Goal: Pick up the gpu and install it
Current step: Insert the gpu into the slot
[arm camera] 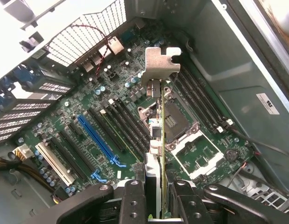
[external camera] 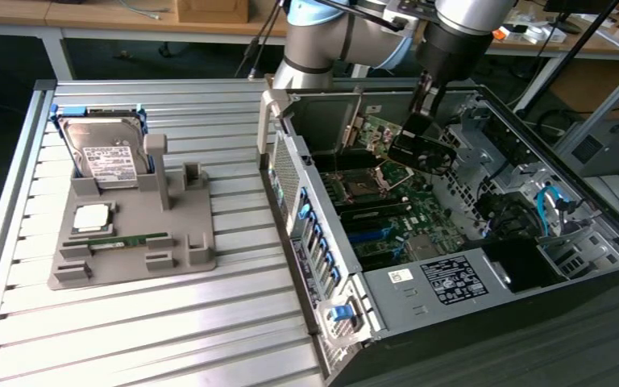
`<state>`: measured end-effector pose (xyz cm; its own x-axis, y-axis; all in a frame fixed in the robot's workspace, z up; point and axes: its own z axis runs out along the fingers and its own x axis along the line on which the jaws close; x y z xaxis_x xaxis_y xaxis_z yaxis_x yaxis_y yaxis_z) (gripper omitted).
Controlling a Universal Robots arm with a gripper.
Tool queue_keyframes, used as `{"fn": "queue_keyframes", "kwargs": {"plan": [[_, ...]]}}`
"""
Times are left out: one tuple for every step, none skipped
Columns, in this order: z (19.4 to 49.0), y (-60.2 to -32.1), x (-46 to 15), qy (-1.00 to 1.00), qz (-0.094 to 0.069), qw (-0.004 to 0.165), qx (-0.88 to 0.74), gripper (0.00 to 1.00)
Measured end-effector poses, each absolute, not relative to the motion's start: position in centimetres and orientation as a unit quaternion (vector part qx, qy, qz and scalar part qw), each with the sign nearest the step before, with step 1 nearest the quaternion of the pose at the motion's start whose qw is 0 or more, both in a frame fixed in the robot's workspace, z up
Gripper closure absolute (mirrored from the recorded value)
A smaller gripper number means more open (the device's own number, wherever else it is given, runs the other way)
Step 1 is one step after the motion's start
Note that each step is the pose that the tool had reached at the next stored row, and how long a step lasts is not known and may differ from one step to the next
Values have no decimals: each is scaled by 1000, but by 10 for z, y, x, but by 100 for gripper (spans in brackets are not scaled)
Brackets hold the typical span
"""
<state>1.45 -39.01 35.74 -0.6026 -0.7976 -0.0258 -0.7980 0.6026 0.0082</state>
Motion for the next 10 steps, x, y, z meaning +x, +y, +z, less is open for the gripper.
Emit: {"fn": "queue_keyframes", "kwargs": {"plan": [[357, -390, 15, 895, 9, 10, -447, 73], [357, -390, 15, 894, 9, 10, -448, 73], [357, -390, 15, 894, 9, 10, -448, 73], [357, -390, 15, 893, 9, 10, -449, 73], [357, -390, 15, 893, 9, 10, -450, 73], [357, -390, 15, 892, 9, 10, -451, 73], [357, -390, 15, 892, 9, 10, -452, 73], [357, -390, 15, 892, 9, 10, -453, 73], [357, -390, 15, 891, 9, 10, -453, 73], [357, -390, 15, 891, 9, 10, -454, 73]]}}
